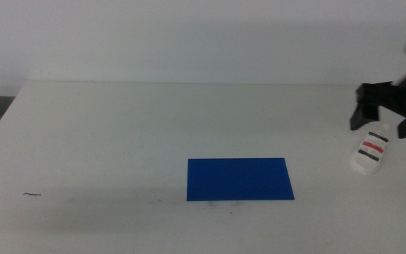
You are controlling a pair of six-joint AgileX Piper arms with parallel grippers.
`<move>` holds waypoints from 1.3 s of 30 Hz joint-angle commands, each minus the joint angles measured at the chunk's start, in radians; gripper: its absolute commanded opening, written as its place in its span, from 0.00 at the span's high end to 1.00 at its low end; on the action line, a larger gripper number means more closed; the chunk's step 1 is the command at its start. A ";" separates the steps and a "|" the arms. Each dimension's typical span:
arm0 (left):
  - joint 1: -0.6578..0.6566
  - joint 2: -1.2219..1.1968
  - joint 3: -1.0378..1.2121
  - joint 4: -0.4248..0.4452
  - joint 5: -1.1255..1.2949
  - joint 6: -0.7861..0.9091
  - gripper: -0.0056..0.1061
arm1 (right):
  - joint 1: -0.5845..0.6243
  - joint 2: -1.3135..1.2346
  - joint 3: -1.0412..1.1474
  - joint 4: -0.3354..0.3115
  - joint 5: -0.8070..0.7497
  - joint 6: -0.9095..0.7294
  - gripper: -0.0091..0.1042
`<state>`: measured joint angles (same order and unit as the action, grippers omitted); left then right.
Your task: Use one arm to grab the shoe from the table and place it on the mat.
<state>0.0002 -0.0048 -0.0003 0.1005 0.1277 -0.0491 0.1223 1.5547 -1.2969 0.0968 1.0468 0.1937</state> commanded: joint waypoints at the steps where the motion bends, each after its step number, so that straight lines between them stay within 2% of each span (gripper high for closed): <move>1: 0.000 0.005 0.000 -0.004 -0.012 -0.001 0.11 | -0.006 0.074 -0.032 -0.024 -0.034 0.067 0.10; 4: 0.000 0.005 0.000 -0.004 -0.012 -0.001 0.11 | -0.038 0.144 -0.048 -0.039 -0.096 0.241 0.10; 7: 0.000 0.005 0.000 -0.004 -0.012 -0.001 0.11 | -0.087 0.230 -0.075 -0.127 -0.101 0.470 0.10; 9: 0.000 0.005 0.000 -0.004 -0.012 -0.001 0.11 | -0.104 0.278 -0.102 -0.169 -0.101 0.554 0.10; 21: 0.000 0.005 0.000 -0.004 -0.012 -0.001 0.11 | -0.134 0.468 -0.172 -0.220 -0.225 0.486 0.10; 28: 0.000 0.005 0.000 -0.004 -0.012 -0.001 0.11 | -0.145 0.520 -0.172 -0.221 -0.292 0.486 0.11; 30: 0.000 0.005 0.000 -0.004 -0.012 -0.001 0.11 | -0.145 0.522 -0.172 -0.221 -0.294 0.486 0.20; 31: 0.000 0.005 0.000 -0.004 -0.012 -0.001 0.11 | -0.145 0.522 -0.172 -0.221 -0.291 0.488 0.28; 32: 0.000 0.005 0.000 -0.004 -0.012 -0.001 0.11 | -0.139 0.516 -0.172 -0.221 -0.279 0.515 0.51; 35: 0.000 0.005 0.000 -0.004 -0.012 -0.001 0.11 | -0.110 0.491 -0.172 -0.233 -0.225 0.604 0.88; 36: 0.000 0.005 0.000 -0.004 -0.012 -0.001 0.11 | -0.098 0.482 -0.172 -0.243 -0.204 0.634 0.94; 39: 0.000 0.005 0.000 -0.004 -0.012 -0.001 0.11 | -0.024 0.427 -0.172 -0.284 -0.125 0.702 0.93</move>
<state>0.0002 -0.0048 -0.0003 0.1005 0.1277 -0.0491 0.0645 2.0223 -1.4623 -0.1630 0.8819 0.8567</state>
